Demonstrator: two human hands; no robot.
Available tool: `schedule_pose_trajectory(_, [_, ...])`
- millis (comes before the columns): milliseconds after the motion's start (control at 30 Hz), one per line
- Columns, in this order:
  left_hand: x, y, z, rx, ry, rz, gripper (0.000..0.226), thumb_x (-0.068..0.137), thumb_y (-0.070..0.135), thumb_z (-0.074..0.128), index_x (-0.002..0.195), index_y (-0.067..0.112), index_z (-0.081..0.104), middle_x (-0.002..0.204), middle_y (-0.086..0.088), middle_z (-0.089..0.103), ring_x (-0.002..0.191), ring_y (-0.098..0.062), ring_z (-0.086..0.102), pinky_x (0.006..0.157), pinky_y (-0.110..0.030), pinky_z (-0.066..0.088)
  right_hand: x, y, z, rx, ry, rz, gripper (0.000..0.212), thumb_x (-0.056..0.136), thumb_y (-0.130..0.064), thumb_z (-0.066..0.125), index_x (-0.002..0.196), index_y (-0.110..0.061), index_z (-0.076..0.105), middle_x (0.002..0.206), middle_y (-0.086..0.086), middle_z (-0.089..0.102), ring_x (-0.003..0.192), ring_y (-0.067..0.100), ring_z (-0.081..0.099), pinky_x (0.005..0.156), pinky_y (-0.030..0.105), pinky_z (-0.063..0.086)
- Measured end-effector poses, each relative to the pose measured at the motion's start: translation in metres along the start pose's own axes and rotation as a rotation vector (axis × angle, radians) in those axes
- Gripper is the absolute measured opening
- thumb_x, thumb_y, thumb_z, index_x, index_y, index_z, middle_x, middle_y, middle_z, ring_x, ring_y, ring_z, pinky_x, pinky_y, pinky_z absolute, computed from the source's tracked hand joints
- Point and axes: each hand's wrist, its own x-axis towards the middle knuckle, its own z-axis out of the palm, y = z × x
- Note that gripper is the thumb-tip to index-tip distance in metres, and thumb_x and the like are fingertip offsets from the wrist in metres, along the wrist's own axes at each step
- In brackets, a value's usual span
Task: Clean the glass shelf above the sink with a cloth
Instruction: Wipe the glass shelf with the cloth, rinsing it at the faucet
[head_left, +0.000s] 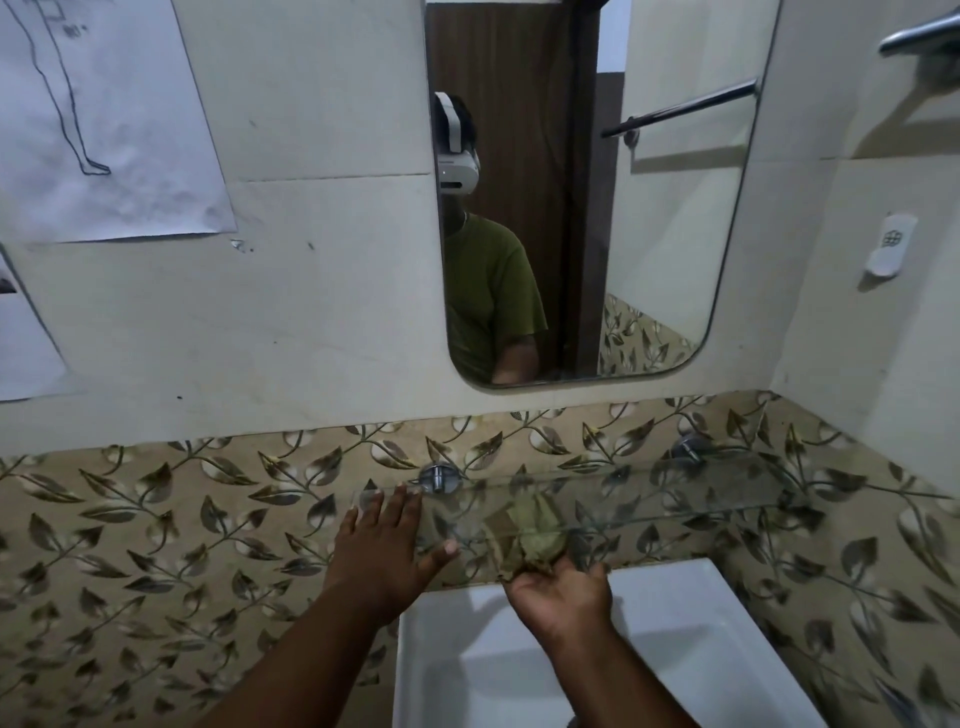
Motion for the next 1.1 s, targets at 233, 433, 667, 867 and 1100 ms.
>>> schedule_pose_trajectory(233, [-0.001,0.0,0.002,0.003,0.003,0.001,0.11,0.066,0.091,-0.011,0.155,0.027,0.003,0.165,0.001,-0.001,0.151,-0.023,-0.005,0.12,-0.048,0.001,0.01,-0.018,0.022,0.067,0.02,-0.111,0.07,0.102,-0.063,0.028,0.143,-0.011,0.052,0.112,0.023,0.062,0.097,0.037,0.06,0.093,0.046,0.044])
schedule_pose_trajectory(433, [-0.002,-0.001,0.001,0.014,0.008,0.0,0.113,0.063,0.092,-0.013,0.155,0.028,0.001,0.165,0.001,-0.002,0.151,-0.023,-0.006,0.12,-0.048,0.003,0.006,-0.01,-0.002,-0.002,-0.016,-0.034,0.071,0.096,-0.069,0.039,0.135,-0.014,0.062,0.132,0.025,0.062,0.116,0.042,0.06,0.092,0.055,0.049])
schedule_pose_trajectory(667, [0.001,-0.001,0.006,0.006,0.018,-0.005,0.107,0.069,0.091,-0.005,0.155,0.028,0.001,0.165,0.002,-0.001,0.151,-0.023,-0.006,0.12,-0.048,0.002,0.001,-0.063,-0.009,0.067,0.05,-0.179,0.069,0.099,-0.067,0.029,0.13,-0.016,0.063,0.121,0.02,0.064,0.104,0.033,0.062,0.084,0.042,0.048])
schedule_pose_trajectory(867, [0.0,-0.001,0.004,0.002,0.022,-0.003,0.11,0.067,0.092,-0.008,0.155,0.028,0.002,0.165,0.001,0.0,0.151,-0.023,-0.005,0.121,-0.048,0.003,0.024,-0.049,0.011,0.07,0.046,-0.161,0.062,0.102,-0.063,0.029,0.136,-0.021,0.059,0.122,0.017,0.066,0.107,0.03,0.063,0.088,0.037,0.05])
schedule_pose_trajectory(1100, [0.002,-0.001,0.003,0.0,0.03,-0.004,0.113,0.065,0.093,-0.01,0.156,0.028,0.003,0.165,0.001,0.002,0.151,-0.022,-0.003,0.121,-0.048,0.004,0.003,-0.058,-0.022,0.023,0.084,-0.14,0.067,0.098,-0.067,0.032,0.132,-0.017,0.061,0.119,0.021,0.065,0.114,0.034,0.061,0.096,0.041,0.047])
